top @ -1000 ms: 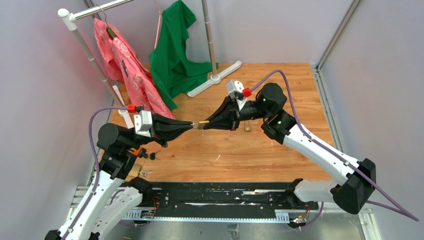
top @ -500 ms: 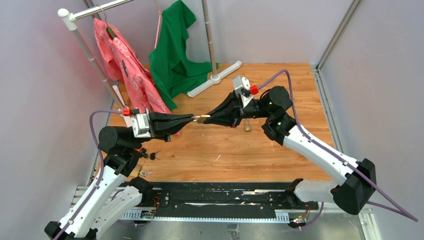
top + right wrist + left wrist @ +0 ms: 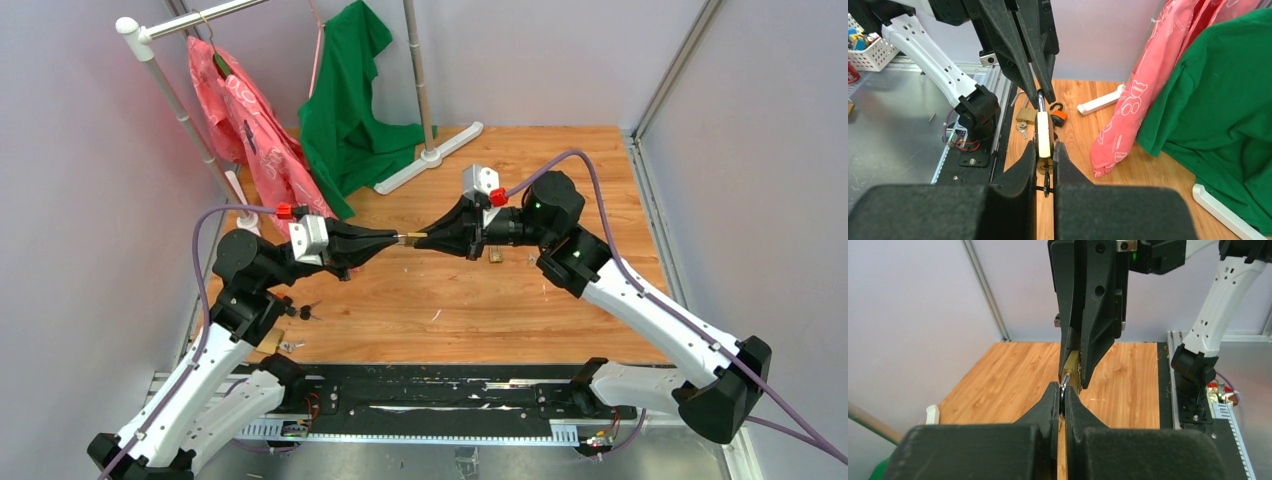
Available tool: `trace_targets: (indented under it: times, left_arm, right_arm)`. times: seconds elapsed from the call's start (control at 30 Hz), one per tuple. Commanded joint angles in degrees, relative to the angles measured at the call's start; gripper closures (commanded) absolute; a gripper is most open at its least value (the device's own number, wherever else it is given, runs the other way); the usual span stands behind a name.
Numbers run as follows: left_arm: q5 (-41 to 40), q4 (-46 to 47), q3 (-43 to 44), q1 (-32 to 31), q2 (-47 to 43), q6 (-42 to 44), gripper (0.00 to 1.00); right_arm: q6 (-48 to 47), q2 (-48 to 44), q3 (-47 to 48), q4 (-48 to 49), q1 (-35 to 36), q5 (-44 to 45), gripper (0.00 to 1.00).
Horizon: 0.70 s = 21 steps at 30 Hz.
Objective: Lock with the key
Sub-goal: Lock the lock.
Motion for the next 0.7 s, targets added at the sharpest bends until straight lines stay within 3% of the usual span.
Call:
trace_targets:
  times: [0.0,0.2,0.33,0.53,0.67]
  left_arm:
    - [9.0,-11.0,0.8,-3.3,1.6,2.4,1.0]
    - [6.6,6.5,-5.1,-3.8,3.3,-7.2,1.0]
    - [6.5,16.4,-7.5,-7.8,5.0,-11.4,1.0]
    - [6.2,18.7,-8.4,-9.3,6.4,-13.0,1.0]
    - [6.2,18.6,-8.6,-9.2,5.9,-13.4,1.0]
  right_arm:
    - [-5.7,-0.7,4.0,1.3,1.3,5.8,1.0]
    - [5.6,2.7,2.0,14.8,1.3,-0.3,1.0]
    - [11.6,4.2,1.4,23.8,1.3,-2.5,1.0]
    - [12.9,4.0,2.1,26.7,1.3,-2.4,1.0]
    - [7.6,2.6,2.9,18.2,1.2,-1.7,1.0]
